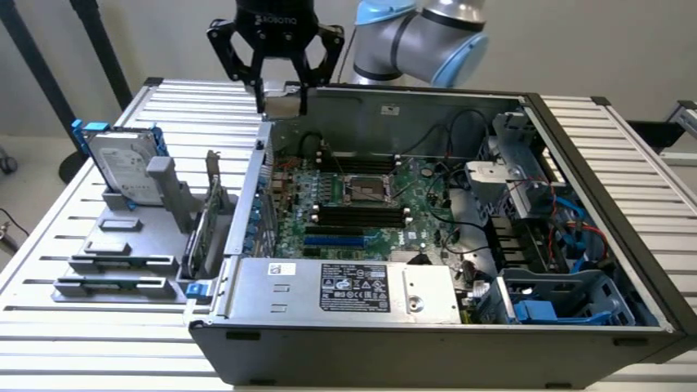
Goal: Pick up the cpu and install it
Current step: 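Pick up the cpu and move it towards the insertion slot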
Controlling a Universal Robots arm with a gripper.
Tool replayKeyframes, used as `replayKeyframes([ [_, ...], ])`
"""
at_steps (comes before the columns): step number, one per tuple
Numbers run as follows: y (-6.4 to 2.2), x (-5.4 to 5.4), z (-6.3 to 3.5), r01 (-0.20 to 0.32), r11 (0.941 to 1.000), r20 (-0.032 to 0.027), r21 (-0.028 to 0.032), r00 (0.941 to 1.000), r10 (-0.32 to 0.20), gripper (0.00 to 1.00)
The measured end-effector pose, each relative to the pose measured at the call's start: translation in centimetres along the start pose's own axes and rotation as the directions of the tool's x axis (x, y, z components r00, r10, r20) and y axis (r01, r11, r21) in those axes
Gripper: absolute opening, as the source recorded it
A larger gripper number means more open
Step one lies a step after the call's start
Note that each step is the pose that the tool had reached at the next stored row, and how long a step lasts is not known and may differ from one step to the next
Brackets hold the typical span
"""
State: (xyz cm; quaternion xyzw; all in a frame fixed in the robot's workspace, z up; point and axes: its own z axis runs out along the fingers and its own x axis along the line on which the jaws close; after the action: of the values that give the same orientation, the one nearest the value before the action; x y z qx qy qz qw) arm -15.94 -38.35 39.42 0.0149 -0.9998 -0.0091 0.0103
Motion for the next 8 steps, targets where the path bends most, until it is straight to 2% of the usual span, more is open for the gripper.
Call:
replayKeyframes([
  [8,1.19,-3.7,0.72,0.000,1.0000,0.0000,0.0000,1.0000,0.000,0.55],
])
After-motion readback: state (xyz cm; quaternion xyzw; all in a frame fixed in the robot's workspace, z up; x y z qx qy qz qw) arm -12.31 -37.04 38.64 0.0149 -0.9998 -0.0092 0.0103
